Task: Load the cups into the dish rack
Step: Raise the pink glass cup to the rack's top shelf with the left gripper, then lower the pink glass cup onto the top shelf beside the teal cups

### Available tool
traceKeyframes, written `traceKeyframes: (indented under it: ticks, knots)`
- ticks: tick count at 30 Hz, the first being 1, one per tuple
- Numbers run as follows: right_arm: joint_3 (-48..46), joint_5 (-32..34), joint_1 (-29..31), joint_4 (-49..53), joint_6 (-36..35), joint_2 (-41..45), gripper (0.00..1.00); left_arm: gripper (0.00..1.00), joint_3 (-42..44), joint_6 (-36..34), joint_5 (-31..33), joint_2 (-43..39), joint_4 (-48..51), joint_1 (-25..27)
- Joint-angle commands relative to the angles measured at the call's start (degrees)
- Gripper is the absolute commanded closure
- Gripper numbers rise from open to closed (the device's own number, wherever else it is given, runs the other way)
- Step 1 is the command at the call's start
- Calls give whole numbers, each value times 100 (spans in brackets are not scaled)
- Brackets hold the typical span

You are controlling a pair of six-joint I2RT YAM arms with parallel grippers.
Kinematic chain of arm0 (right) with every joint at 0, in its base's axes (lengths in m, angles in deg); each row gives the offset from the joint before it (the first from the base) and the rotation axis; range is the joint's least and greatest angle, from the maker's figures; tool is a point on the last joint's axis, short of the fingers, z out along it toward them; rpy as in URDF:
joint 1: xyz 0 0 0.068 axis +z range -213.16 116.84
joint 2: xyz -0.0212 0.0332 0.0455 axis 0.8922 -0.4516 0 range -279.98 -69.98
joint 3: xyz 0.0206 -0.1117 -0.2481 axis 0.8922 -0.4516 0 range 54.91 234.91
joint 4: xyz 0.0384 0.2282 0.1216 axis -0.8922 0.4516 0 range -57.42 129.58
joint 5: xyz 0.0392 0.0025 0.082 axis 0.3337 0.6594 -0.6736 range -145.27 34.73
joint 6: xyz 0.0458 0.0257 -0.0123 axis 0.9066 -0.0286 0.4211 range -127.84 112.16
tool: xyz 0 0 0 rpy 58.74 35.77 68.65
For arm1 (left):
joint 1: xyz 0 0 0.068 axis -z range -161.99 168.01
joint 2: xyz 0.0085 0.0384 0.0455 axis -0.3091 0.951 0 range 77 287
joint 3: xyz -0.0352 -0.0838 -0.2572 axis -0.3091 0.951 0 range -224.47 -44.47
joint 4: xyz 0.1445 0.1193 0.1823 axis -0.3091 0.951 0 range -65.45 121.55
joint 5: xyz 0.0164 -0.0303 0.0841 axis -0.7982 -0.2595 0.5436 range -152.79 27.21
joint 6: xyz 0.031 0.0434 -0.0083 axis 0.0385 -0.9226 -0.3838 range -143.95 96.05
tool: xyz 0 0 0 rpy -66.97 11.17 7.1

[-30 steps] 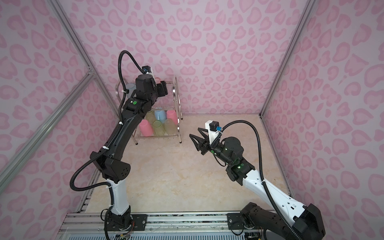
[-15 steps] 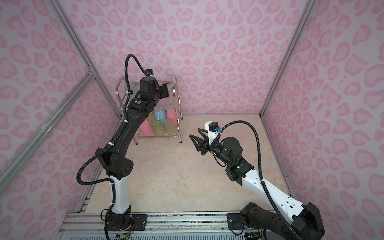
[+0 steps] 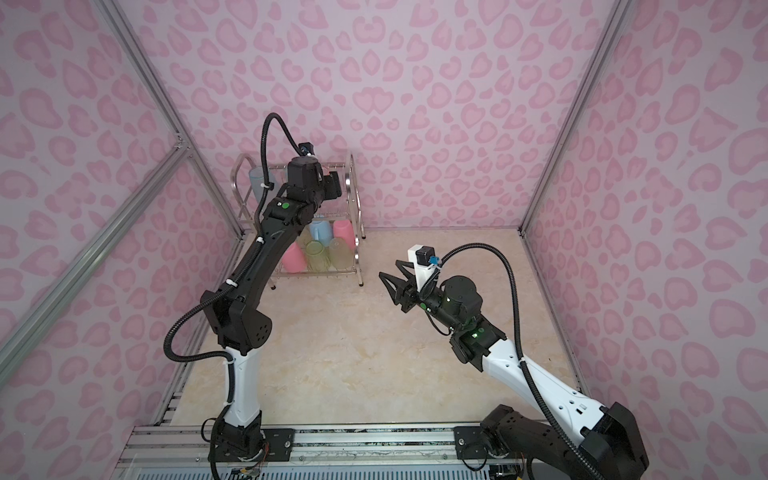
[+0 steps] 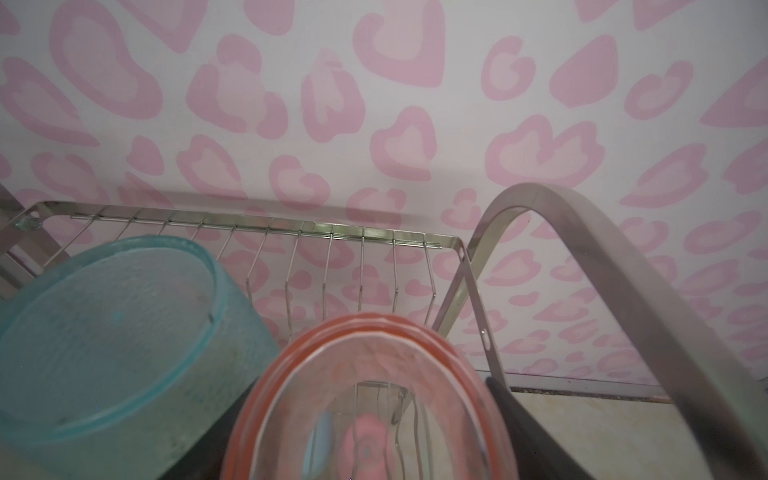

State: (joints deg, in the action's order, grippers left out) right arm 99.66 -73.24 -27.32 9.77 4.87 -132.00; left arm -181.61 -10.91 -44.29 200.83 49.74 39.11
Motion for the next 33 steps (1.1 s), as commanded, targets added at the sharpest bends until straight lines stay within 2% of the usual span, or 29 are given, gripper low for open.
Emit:
traceKeyframes:
  ticks: [1,17,21,28,33]
  knots:
    - [-21,66,1,-102,-5,-3,42,37,-169,-111,86,111,-275,-9]
    - [-98,64,-57,-134,-16,-4,42,35,-199,-152,104,304,-200,-18]
    - [-115,75,-73,-144,1,6,42,29,-214,-187,136,283,-228,-18]
    - [-110,31,-94,-145,3,-3,42,13,-258,-195,90,215,-301,-17]
    - [-116,4,-94,-145,2,-21,42,10,-318,-135,-60,204,-304,-18]
